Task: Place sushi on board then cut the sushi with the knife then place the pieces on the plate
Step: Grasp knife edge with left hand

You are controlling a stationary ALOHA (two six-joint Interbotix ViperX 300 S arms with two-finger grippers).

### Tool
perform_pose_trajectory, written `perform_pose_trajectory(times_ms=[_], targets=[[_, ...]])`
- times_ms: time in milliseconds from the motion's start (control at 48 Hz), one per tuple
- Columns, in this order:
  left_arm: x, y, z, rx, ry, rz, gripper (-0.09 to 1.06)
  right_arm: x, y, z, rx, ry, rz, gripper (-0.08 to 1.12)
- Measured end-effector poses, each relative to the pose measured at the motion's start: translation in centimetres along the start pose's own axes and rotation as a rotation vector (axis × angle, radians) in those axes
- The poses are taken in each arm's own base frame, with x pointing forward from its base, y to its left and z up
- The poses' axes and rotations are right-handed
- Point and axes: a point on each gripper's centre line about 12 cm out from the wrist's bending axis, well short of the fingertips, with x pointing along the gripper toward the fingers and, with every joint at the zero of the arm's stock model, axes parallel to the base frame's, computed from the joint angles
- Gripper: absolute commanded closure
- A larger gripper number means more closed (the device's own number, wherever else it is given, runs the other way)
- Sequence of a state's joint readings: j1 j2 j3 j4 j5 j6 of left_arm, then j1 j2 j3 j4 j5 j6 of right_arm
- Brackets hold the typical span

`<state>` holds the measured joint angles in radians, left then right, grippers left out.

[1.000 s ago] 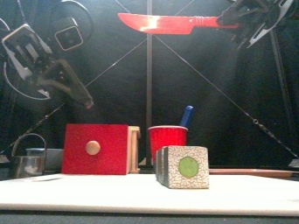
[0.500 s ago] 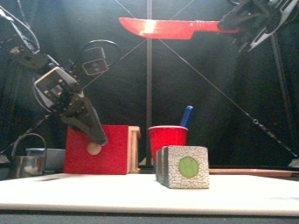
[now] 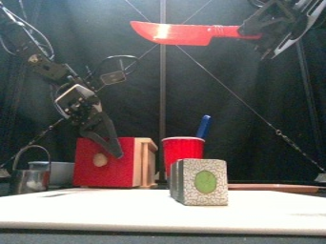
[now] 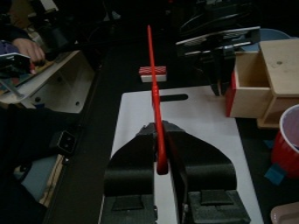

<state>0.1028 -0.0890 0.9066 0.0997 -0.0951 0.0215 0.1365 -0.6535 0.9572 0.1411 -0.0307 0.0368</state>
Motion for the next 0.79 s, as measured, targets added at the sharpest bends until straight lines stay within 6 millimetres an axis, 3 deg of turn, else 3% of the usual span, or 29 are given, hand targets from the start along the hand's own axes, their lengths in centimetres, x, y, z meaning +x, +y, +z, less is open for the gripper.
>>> perform_pose_trajectory(times_ms=[208,375,604,792], targets=[[-0.8,-0.2,1.8,0.009,-0.103,-0.002,0.4,0.0,0.0,-0.1,-0.003,0.003,-0.001,0.65],[-3.5,-1.0,4.1,0.028,-0.236,-0.015,0.38,0.1,-0.1,-0.4,0.0,0.011,-0.002,0.65],[-6.9,-2.8,4.3,-0.035,-0.349,-0.06,0.32,0.6,-0.5,-2.1,0.0,0.064,-0.018,0.65],[-7.4,-5.1,4.5,-0.069,-0.407,-0.125,0.19,1.3,-1.5,-3.1,0.005,0.106,-0.053,0.65]])
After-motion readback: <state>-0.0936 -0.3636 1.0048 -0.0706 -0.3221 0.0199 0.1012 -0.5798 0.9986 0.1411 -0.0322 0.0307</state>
